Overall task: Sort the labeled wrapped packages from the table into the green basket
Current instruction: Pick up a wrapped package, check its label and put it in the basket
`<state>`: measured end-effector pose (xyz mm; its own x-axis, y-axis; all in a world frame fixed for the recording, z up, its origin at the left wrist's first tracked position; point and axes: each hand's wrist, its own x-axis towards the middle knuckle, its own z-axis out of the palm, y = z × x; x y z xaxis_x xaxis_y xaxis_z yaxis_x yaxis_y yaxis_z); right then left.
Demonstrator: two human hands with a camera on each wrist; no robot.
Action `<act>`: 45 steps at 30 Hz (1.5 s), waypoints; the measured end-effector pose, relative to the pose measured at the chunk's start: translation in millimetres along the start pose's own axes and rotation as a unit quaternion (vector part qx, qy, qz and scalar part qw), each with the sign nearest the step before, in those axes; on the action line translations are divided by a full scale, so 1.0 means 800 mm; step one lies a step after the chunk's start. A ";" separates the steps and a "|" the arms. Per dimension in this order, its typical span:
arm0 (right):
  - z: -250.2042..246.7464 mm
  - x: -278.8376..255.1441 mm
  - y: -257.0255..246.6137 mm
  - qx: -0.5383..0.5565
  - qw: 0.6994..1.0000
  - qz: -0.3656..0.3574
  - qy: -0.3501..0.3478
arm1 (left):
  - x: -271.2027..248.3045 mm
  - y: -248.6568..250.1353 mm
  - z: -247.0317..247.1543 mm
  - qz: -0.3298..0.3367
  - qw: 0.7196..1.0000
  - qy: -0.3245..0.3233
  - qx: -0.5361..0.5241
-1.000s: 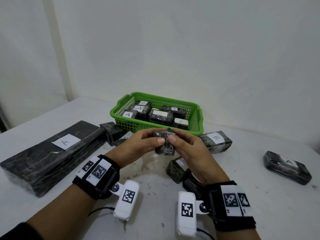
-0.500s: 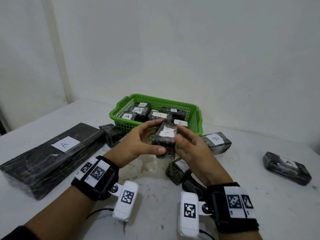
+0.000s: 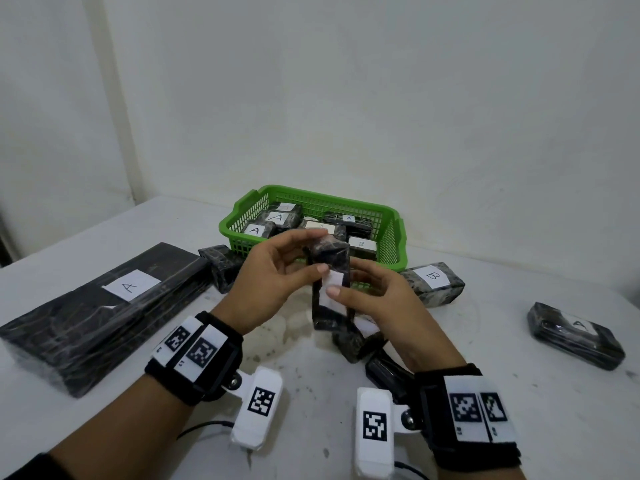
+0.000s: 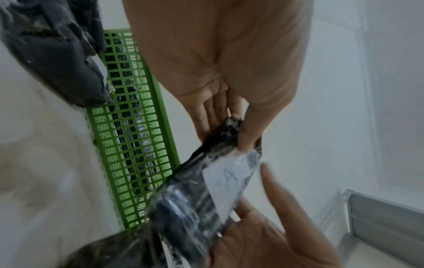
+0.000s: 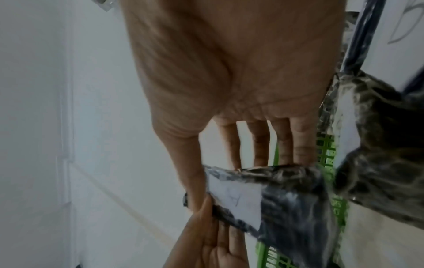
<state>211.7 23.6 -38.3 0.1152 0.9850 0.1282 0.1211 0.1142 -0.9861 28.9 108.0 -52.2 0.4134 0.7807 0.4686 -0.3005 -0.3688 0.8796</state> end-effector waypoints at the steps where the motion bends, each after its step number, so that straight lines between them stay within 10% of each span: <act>1: 0.000 0.000 -0.001 0.005 1.000 0.004 0.010 | 0.000 0.001 0.000 0.014 1.000 0.007 -0.019; 13: 0.003 -0.003 -0.010 0.096 0.994 0.050 0.002 | -0.009 0.009 0.015 0.071 0.995 -0.074 0.019; 20: -0.004 0.004 0.002 0.028 0.998 0.018 0.049 | -0.002 -0.001 0.001 -0.150 0.984 -0.094 -0.004; 45: -0.011 0.006 0.005 0.038 0.999 0.030 -0.011 | -0.005 0.001 0.006 -0.157 0.976 -0.118 -0.097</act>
<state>221.7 27.4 -40.9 0.0979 0.9930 0.0666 0.0402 0.0629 -0.9972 31.5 102.5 -53.1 0.6909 0.6935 0.2042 -0.2741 -0.0101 0.9616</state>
